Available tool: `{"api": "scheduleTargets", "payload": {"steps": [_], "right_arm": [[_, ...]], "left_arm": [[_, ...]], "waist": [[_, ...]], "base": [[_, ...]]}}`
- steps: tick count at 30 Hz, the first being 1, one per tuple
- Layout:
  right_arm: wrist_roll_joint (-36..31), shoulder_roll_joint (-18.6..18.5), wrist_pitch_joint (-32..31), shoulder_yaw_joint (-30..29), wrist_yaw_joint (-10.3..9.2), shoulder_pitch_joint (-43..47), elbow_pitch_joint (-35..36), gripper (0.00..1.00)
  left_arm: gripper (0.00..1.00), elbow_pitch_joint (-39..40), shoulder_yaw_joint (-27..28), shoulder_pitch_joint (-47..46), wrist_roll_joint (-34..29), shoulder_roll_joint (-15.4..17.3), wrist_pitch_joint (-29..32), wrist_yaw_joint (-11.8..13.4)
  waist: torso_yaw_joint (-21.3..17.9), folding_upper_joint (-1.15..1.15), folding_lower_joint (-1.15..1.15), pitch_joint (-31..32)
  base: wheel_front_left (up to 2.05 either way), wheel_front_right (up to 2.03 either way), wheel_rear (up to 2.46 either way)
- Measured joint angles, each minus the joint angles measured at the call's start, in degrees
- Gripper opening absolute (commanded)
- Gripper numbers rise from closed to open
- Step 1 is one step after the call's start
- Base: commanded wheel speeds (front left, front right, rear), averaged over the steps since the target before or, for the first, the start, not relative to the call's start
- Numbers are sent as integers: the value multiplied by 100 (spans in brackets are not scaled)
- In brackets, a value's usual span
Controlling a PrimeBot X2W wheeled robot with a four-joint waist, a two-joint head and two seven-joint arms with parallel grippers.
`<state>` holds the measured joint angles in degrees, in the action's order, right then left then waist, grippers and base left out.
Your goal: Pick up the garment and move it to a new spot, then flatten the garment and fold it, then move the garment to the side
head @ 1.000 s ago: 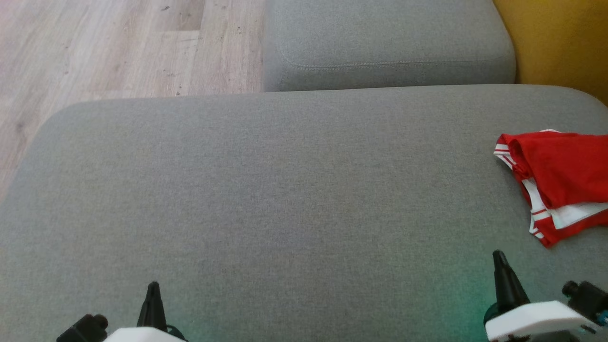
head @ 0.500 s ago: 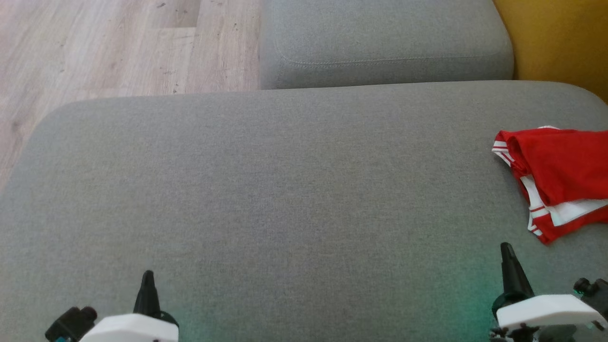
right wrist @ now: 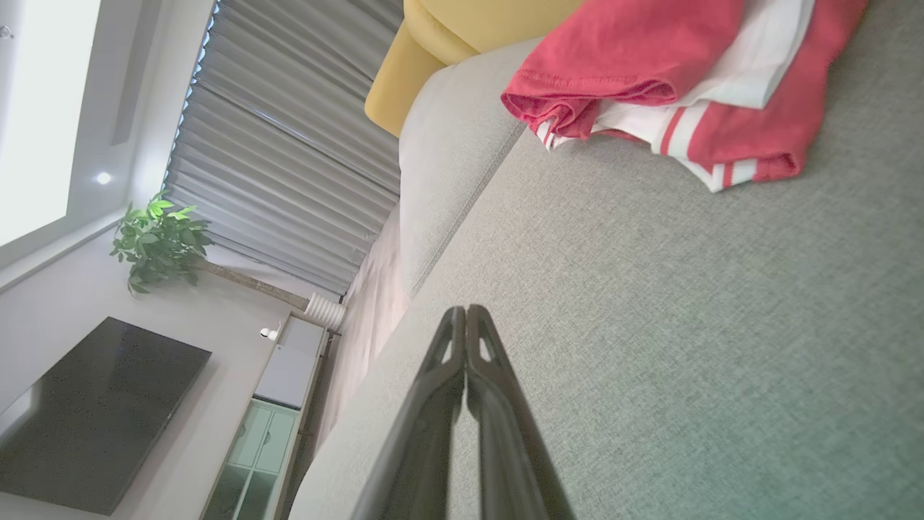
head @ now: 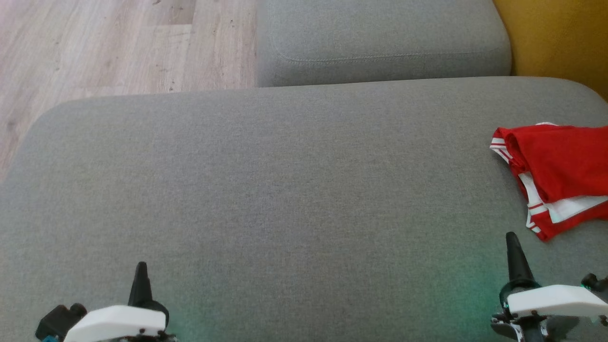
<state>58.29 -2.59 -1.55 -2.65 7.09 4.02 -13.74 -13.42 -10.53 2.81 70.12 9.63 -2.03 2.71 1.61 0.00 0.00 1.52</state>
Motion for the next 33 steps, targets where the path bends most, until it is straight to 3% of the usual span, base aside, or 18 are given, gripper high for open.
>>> {"api": "scheduleTargets", "payload": {"steps": [33], "right_arm": [[2309, -4, -222, -242, 0, -469, -137, 0]], "left_arm": [[0, -137, 957, -378, 1484, -471, 528, -680]], "waist": [[-110, 0, -1, -115]], "base": [[0, 0, 0]]}}
